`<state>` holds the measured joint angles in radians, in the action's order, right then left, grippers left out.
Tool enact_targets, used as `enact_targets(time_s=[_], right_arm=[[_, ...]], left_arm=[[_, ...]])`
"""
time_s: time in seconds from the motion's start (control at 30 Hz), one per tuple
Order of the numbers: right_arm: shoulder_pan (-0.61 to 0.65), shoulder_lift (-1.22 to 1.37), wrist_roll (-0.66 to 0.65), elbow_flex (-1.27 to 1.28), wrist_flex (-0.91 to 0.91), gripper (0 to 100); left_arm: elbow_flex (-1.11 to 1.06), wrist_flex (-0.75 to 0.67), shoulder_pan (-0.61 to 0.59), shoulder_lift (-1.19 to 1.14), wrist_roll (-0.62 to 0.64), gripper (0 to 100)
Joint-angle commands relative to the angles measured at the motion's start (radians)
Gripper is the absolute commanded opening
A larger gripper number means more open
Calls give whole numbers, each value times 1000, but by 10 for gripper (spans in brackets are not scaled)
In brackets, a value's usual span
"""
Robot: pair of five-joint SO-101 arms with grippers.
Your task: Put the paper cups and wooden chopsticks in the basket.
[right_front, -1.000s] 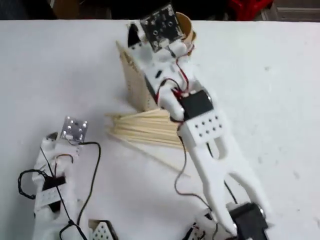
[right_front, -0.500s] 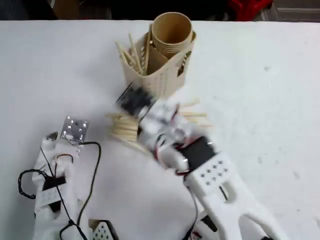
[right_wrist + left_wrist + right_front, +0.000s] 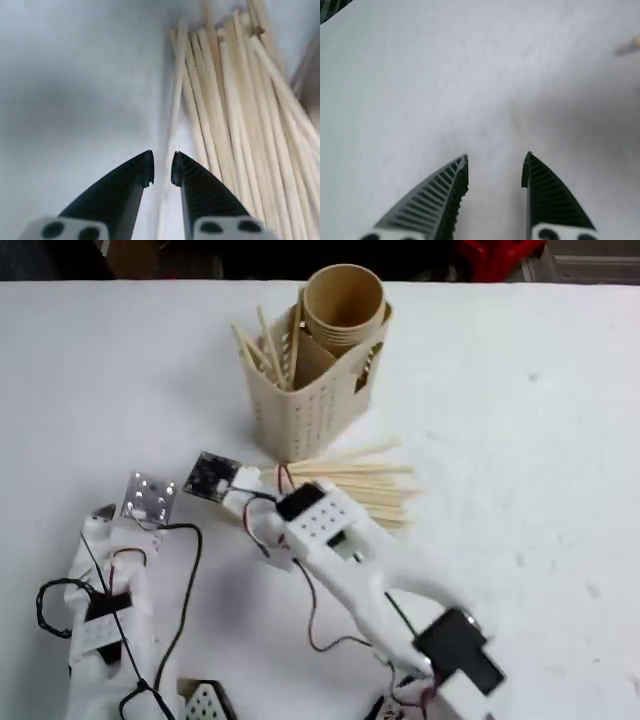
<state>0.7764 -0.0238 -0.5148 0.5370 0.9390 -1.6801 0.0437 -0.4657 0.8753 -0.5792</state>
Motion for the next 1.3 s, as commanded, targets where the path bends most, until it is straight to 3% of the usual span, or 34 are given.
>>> enact_targets(time_s=[0.0,0.3,0.57,0.63,1.0,1.13,1.27], right_arm=[[10,48,-11,-74,-15,71],[8,127,-11,-78,-16,166],[-8,147,2,-80,-35,9],[-30,122,43,-81,-31,23],[-51,-386,133,-77,151,16],[-61,-616,213,-81,82,16],[-64,-754,227,-91,-96,16]], left_arm=[[2,-17,-1,19,-3,188],[2,-17,-1,19,-3,188],[2,-17,-1,19,-3,188],[2,-17,-1,19,-3,188],[2,-17,-1,19,-3,188],[2,-17,-1,19,-5,188],[2,-17,-1,19,-5,188]])
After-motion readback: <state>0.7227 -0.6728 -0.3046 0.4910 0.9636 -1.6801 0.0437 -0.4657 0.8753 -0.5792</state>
